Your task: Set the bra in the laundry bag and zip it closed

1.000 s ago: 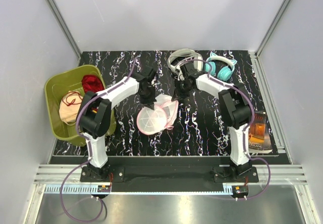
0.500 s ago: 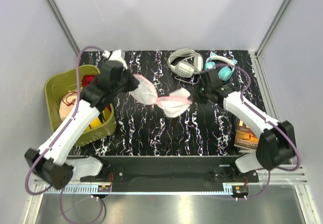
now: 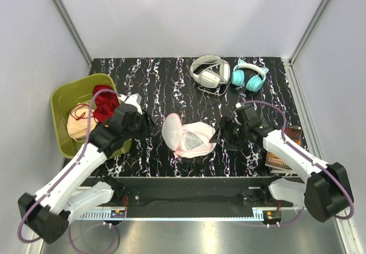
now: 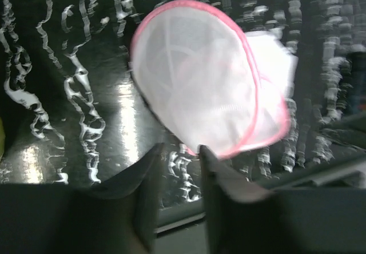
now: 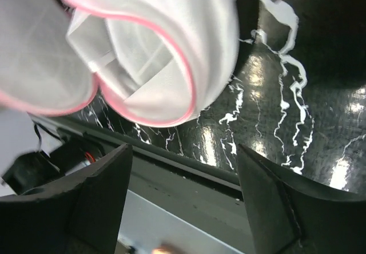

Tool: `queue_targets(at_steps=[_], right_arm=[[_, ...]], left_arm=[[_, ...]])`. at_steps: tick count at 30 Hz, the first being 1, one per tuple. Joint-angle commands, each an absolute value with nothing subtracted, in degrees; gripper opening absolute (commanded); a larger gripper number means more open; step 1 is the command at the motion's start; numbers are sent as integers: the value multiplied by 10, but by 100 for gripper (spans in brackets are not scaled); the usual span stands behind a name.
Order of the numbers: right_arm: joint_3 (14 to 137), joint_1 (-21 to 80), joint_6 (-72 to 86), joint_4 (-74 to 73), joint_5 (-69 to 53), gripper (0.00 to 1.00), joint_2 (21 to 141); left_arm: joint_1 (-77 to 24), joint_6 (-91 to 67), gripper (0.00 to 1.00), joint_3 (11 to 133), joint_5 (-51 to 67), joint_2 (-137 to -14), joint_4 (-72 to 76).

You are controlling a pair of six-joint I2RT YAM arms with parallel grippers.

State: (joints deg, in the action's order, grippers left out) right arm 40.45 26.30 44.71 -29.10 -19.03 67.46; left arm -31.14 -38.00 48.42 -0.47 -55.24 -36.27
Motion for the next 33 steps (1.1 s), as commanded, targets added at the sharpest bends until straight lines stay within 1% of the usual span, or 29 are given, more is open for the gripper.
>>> queue_targets(at_steps=[1,2,3,4,5,6,7,8,11,13,14,15,16,17,19,22,23,24,26,28,31,33], right_arm=[[479,267,303,-301,-225,81,700],[513,269,284,-301,-235,77,721],[530,268,255,-301,-237,74,769],[547,268,246,-301,-234,69,795],[580,269,235,-300,-228,57,820],[597,269,213,-298,-225,51,864],[615,270,207,-299,-219,50,886],[647,269,206,-301,-213,50,904],[688,270,213,-302,-230,50,956],[692,270,238,-303,-223,50,969],[684,269,250,-306,-201,49,968],[679,268,269,-312,-193,48,962],[674,267,272,-317,-190,45,957],[660,266,275,-321,-190,44,951],[642,266,284,-323,-184,43,926],[588,265,298,-322,-186,42,898],[578,265,301,-321,-196,42,888],[570,265,308,-321,-199,42,881],[547,265,311,-320,-205,42,855],[532,265,310,-321,-201,42,835],[516,265,308,-321,-190,41,797],[509,265,308,-321,-192,42,782]], left_arm=[[-311,-394,57,490,7,-483,-384],[-311,-395,61,505,4,-478,-388],[-311,-395,67,514,2,-484,-385],[-311,-398,80,523,2,-496,-381],[-311,-403,95,544,2,-515,-381],[-310,-407,99,557,10,-572,-380],[-310,-403,99,575,38,-610,-381],[-311,-397,99,621,49,-687,-389],[-329,-380,99,709,29,-807,-436],[-358,-362,98,742,3,-841,-430],[-370,-356,97,767,-16,-872,-429],[-381,-352,92,777,-29,-888,-427],[-404,-343,90,786,-47,-903,-425],[-415,-338,88,805,-54,-935,-425],[-446,-326,86,823,-82,-963,-425],[-484,-330,78,850,-118,-1004,-425],[-492,-333,77,866,-120,-1021,-426],[-501,-333,77,873,-124,-1029,-432],[-533,-333,91,896,-162,-1061,-443],[-560,-340,96,920,-215,-1091,-482],[-578,-354,95,949,-257,-1131,-525],[-583,-361,90,938,-267,-1140,-528]])
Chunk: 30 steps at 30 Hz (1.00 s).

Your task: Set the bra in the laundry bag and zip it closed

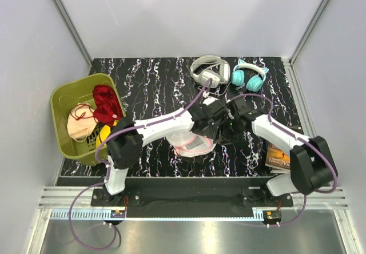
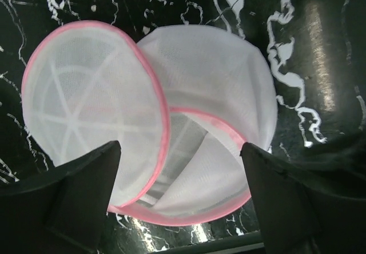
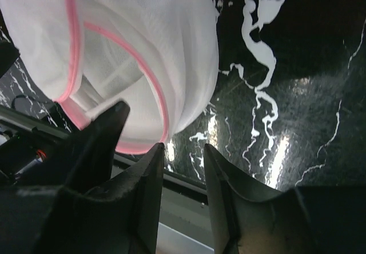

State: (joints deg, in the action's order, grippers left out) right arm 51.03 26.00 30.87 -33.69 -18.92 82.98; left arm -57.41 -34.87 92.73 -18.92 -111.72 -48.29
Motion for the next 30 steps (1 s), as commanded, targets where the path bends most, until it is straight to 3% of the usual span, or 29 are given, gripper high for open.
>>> queue_targets(at_steps=[1,4,5,11,12,16,21,30], right_arm=[[503,265,308,-320,-201,42,780],[492,265,317,-316,-221,42,775],[489,265,325,-313,-227,42,772],[482,265,336,-309,-241,43,757],[484,265,336,-309,-241,43,757],[497,265,330,-306,-242,44,767],[562,265,294,-303,-238,45,804],[667,266,228,-237,-357,41,928]], left_arm=[[-583,-364,88,933,-265,-1141,-526],[-582,-371,79,913,-252,-1153,-520],[-582,-369,66,912,-253,-1156,-518],[-575,-338,33,916,-263,-1154,-512],[-569,-340,21,913,-262,-1148,-511],[-553,-365,1,874,-266,-1086,-509],[-547,-392,0,819,-266,-1008,-490],[-548,-385,0,755,-254,-912,-427]])
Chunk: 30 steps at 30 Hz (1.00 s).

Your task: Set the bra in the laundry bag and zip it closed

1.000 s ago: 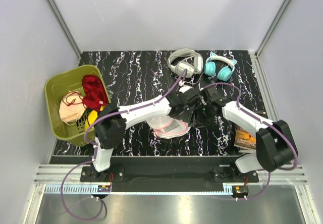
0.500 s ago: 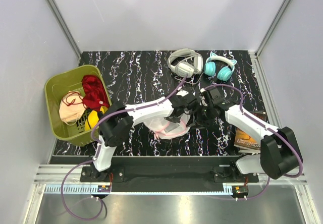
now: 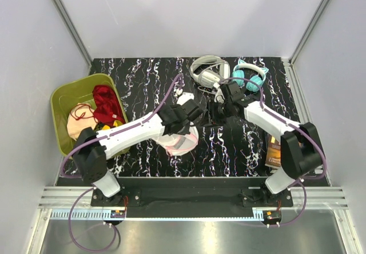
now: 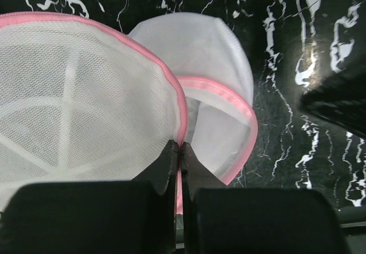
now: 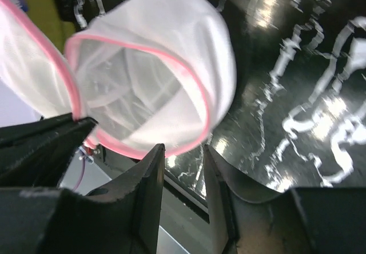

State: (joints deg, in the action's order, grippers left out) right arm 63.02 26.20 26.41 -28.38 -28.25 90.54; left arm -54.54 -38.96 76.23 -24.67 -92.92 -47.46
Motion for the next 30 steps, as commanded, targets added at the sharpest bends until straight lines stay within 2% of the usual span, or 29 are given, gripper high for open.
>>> queue_targets(at_steps=[1,5,11,19,23,30], right_arm=[[670,265,220,-230,-369,41,942],[682,273,231,-214,-405,41,990],[681,298,257,-168,-378,36,1032],[707,303,231,-158,-382,39,1099],[721,306,215,-159,-364,45,1112],[734,306,193,-170,-342,50,1115]], left_arm=[[-548,-382,0,757,-254,-911,-427],[-548,-381,0,749,-253,-894,-418],[-548,-384,0,739,-250,-884,-406],[-548,-388,0,729,-243,-875,-399],[-548,-387,0,727,-241,-875,-397],[-548,-383,0,722,-235,-869,-394]])
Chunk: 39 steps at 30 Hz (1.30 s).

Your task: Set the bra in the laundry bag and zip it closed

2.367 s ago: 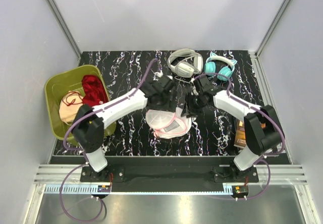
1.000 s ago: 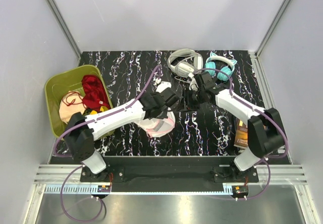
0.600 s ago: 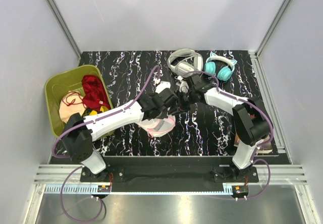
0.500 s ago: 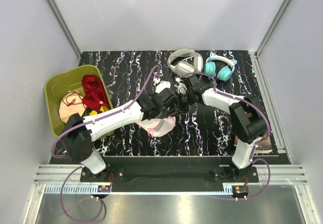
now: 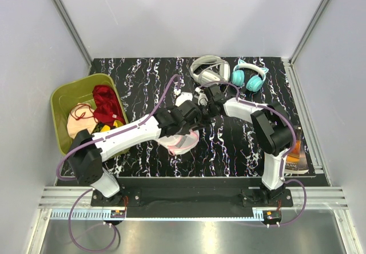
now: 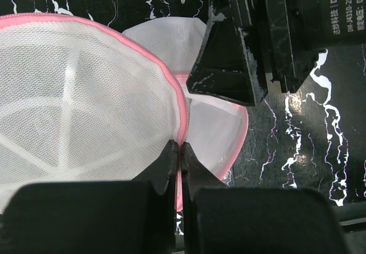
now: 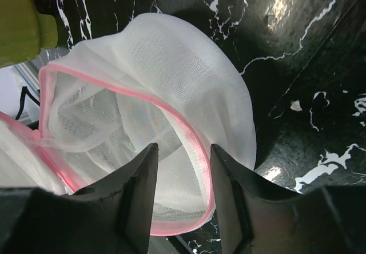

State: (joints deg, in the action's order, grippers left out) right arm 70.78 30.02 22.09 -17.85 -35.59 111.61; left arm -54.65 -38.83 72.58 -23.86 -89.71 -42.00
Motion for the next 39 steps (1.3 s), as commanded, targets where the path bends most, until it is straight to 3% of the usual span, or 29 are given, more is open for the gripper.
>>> queue_targets(at_steps=[1,8,15,21,26,30,31,33,34,37,39], right_arm=[[736,307,193,-170,-344,50,1118],[710,323,196,-166,-365,44,1114],[710,325,185,-162,-359,45,1131],[705,329,159,-163,-317,51,1138],[696,339,168,-163,-323,48,1143],[681,353,170,-153,-305,38,1139],[678,354,169,-150,-288,29,1141],[676,355,170,-150,-265,24,1141],[675,355,171,-151,-239,13,1139],[669,355,188,-153,-196,0,1107],[661,354,213,-158,-172,0,1079]], left_arm=[[-548,-384,0,721,-235,-868,-395],[-548,-383,0,718,-239,-864,-388],[-548,-381,0,723,-236,-860,-385],[-548,-386,0,719,-222,-854,-381],[-548,-382,0,718,-221,-853,-375],[-548,-382,0,719,-221,-854,-371],[-548,-384,0,719,-219,-853,-371],[-548,-388,0,719,-215,-852,-368],[-548,-388,0,719,-214,-851,-367],[-548,-390,0,722,-214,-846,-364],[-548,-395,0,720,-214,-842,-359]])
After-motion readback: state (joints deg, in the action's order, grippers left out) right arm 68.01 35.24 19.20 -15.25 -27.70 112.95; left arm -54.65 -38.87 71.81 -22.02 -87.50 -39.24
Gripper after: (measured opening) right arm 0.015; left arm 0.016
